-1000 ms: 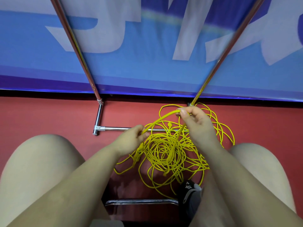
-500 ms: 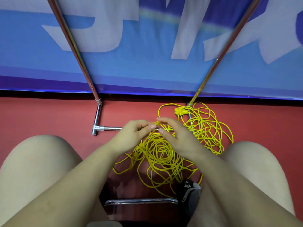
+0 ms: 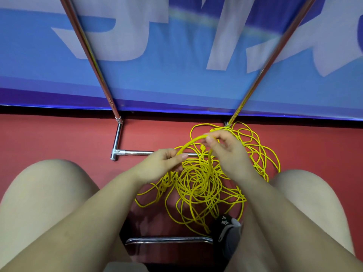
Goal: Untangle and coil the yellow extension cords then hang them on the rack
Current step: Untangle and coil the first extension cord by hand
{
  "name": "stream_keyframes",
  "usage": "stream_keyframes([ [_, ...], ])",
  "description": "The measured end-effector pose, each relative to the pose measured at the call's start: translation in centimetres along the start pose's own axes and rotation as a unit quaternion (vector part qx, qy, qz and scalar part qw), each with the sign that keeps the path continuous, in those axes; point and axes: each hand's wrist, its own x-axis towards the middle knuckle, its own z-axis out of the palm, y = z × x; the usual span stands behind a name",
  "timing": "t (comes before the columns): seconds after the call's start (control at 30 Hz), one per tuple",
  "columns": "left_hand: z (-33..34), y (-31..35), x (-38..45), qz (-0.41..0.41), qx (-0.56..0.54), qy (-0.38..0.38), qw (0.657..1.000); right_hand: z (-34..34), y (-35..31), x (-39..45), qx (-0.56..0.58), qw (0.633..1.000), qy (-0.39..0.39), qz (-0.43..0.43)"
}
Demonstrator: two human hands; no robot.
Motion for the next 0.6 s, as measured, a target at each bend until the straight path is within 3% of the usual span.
stream_keyframes([
  [0.13,-0.3,-2.1,0.3,-0.057,0.098,-0.020,0.993,-1.7,-1.0,0.8,0.171,0.979,0.105,0.045],
  [0.2,-0.4,-2.8,0.4,-0.085,0.174,-0.016,0.981,-2.4,-1.1,1.3,0.202,0.963,0.167,0.069],
  [0.33,-0.7,-2.4,0.4,-0.069,0.191,0.032,0.979,-3.4,0.6,1.8,0.028,0.963,0.257,0.076],
  [0.4,-0.7,-1.4,0.2,-0.024,0.170,0.047,0.984,-3.3,1.0,1.5,-0.093,0.971,0.210,0.060],
  [0.47,-0.5,-0.6,0.2,0.023,0.157,0.041,0.987,-2.3,0.8,0.9,-0.166,0.980,0.108,0.031],
  [0.6,0.0,0.0,0.2,0.070,0.138,0.027,0.988,0.2,1.0,-0.6,-0.212,0.971,-0.111,0.011],
])
